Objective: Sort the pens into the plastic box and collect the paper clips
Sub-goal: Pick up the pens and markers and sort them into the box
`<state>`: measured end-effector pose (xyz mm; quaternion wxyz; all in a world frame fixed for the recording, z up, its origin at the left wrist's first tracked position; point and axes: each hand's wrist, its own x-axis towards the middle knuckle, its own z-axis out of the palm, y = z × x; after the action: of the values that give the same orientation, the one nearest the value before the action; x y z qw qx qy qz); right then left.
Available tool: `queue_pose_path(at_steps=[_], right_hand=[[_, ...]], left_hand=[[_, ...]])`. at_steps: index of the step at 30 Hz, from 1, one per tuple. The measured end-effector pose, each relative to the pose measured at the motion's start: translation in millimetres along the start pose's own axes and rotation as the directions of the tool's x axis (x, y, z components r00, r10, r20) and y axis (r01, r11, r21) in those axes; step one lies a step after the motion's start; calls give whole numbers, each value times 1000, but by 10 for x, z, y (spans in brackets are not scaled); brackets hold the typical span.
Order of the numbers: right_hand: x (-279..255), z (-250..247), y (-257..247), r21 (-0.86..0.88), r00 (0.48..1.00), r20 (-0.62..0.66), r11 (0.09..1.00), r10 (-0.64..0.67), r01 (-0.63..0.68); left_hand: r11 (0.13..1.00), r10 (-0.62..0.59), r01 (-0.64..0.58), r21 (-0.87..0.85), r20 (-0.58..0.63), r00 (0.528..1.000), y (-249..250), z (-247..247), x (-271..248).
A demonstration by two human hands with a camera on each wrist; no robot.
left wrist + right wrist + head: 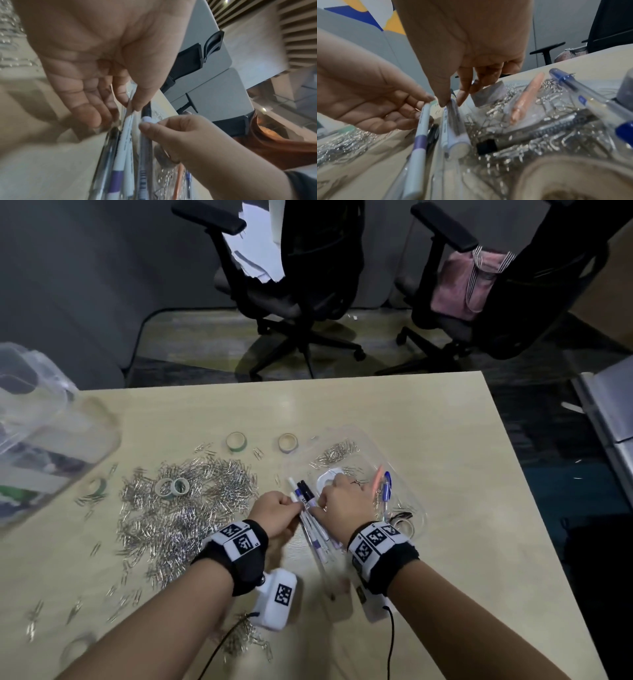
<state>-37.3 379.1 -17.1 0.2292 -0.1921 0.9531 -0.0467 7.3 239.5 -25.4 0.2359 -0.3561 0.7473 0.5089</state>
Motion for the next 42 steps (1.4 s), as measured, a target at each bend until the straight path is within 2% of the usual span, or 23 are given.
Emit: queue_pose_path(at_steps=[5, 8, 11, 15, 19, 24, 31, 38, 42], right_hand=[[35, -86, 8, 291, 994, -84, 956, 74, -46], [45, -127, -35, 460, 999, 4, 887, 47, -44], [47, -110, -120, 391, 997, 68, 919, 33, -57], [87, 4, -282, 149, 994, 106, 988, 34, -50], [140, 39, -378, 64, 990, 109, 993, 88, -95], [172, 11, -386, -9, 984, 144, 994, 105, -104], [154, 62, -373, 12, 985, 129, 993, 114, -116], [150, 46, -303, 179, 988, 124, 978, 87, -109], [142, 42, -291, 267, 983, 144, 952, 115, -151]], left_hand=[[968, 11, 10, -251, 82, 997, -22, -265, -73], [952, 23, 2, -306, 79, 997, -106, -380, -133], [936, 13, 13, -351, 73, 997, -187, -460, -181], [925, -3, 29, -378, 69, 998, -269, -535, -267], [893, -31, 69, -444, 92, 995, -354, -586, -328], [886, -20, 50, -461, 70, 997, -385, -619, -378], [891, -20, 48, -451, 66, 998, -353, -595, -425], [893, -22, 48, -448, 64, 998, -338, -631, -413], [895, 4, 25, -445, 65, 998, -345, -643, -392]])
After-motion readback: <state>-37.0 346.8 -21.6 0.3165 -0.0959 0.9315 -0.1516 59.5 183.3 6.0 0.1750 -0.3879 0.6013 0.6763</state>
